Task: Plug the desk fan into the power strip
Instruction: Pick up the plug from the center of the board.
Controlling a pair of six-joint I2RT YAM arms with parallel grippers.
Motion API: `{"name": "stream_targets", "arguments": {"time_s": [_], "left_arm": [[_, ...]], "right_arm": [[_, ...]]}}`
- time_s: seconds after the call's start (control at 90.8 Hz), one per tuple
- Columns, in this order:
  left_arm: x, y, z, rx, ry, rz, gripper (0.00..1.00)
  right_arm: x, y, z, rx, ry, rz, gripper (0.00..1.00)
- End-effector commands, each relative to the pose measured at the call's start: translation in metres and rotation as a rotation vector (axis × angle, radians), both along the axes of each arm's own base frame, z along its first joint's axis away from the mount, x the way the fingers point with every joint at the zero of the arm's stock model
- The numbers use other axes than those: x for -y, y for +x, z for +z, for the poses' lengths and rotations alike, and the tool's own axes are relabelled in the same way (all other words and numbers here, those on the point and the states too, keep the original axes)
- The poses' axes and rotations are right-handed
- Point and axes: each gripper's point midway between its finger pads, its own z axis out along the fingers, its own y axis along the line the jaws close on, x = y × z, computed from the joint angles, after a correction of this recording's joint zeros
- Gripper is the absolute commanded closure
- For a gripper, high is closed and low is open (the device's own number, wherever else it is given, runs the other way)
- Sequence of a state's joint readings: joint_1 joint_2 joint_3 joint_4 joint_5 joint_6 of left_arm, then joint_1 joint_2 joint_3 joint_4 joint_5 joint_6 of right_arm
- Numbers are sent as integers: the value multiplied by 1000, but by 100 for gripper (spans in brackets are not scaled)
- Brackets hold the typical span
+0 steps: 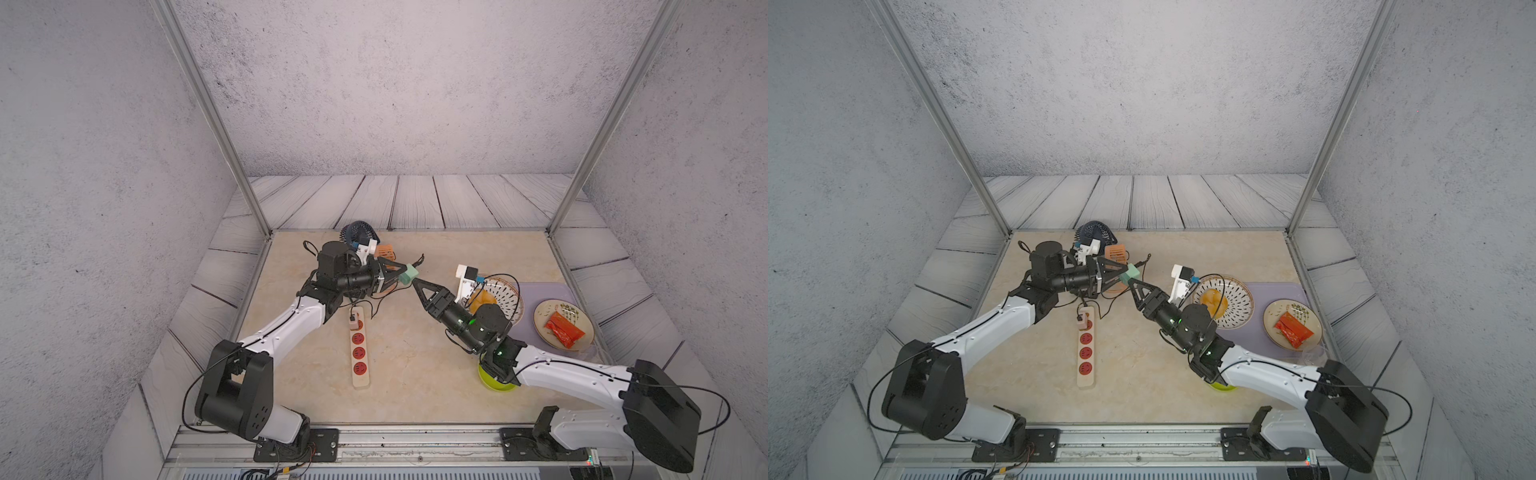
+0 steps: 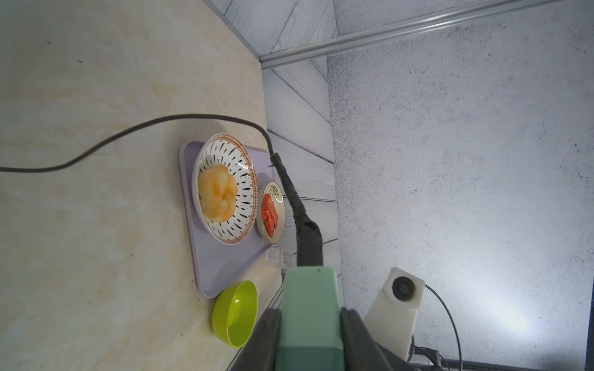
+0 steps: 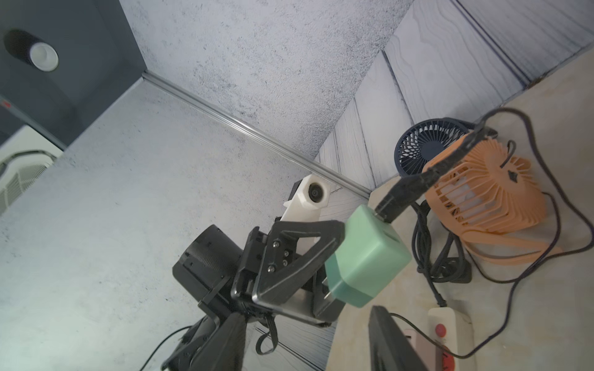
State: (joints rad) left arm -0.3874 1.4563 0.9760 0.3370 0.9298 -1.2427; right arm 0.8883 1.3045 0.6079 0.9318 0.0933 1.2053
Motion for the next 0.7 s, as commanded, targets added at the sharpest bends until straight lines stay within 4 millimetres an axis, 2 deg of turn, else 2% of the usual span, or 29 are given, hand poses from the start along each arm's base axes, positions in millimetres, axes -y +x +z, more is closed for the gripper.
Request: {"name": "stream_targets", "arguments": {"time_s": [0.0,0.132,0.264,0.429,0.539,0.693], "left_arm": [[3,-6,40,123,-53,-26,100],[6,-7,40,125,-51,-37,100],[9,-7,34,120,-43,-41,100],[10,-10,35,124,-39,-51,100],[12,-12,29,126,-28,-52,100],[12,-12,26,121,-19,-56,100]], "right_arm": [[6,6,13,-22,241,11,46],[0,9,17,-9,341,48,48],[-8,7,23,30,317,85,49],[3,12,19,23,320,31,51],[-2,15,12,9,300,40,59],[-8,16,17,16,316,62,69]]}}
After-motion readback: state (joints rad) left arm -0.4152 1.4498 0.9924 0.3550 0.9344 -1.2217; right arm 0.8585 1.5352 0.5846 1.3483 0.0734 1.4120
